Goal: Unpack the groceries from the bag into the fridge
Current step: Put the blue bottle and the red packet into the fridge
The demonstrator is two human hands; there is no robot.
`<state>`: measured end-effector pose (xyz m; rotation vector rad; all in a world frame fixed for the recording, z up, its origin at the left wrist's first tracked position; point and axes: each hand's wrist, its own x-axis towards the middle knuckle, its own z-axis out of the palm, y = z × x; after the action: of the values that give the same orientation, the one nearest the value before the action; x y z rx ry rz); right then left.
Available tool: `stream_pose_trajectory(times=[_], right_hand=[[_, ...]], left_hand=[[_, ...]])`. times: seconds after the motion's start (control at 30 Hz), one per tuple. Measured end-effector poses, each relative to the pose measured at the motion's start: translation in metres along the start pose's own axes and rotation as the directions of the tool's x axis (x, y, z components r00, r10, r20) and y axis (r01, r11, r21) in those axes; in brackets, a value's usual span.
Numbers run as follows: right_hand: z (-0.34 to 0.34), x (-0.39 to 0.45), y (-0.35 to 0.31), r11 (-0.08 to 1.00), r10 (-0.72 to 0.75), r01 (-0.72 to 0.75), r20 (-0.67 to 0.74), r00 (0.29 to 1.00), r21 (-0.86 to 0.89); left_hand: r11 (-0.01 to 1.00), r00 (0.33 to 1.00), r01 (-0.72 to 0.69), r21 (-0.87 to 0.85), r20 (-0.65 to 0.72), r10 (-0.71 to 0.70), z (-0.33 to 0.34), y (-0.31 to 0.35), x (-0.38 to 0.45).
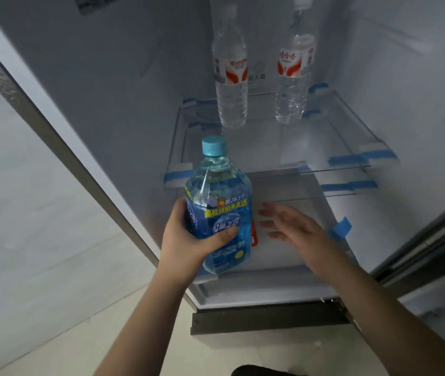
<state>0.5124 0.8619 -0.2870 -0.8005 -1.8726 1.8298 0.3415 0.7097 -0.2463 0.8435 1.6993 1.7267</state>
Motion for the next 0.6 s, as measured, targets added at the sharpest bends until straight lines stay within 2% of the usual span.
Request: stream_pose_trajectory(times=[0.13, 0.4, 0.6], right_hand=[[0.007, -0.019, -0.029, 0.995, -0.071, 0.074, 0.038, 0.997, -0.067], [0.018, -0.04, -0.058, 0.982, -0.185, 0.185, -0.01, 0.983, -0.028], [0.03, -0.05, -0.078, 0.944, -0.327, 0.314, -0.16, 0.932, -0.099]], left_hand=[[0.997, 0.996, -0.067, -0.023, 0.063, 0.069, 0.011, 0.014, 0.007], [0.971, 0.958, -0.229, -0.074, 0.16, 0.238, 0.023, 0.048, 0.016], [0.95, 0.906, -0.309, -0.041, 0.289, 0.307, 0.021, 0.077, 0.027]])
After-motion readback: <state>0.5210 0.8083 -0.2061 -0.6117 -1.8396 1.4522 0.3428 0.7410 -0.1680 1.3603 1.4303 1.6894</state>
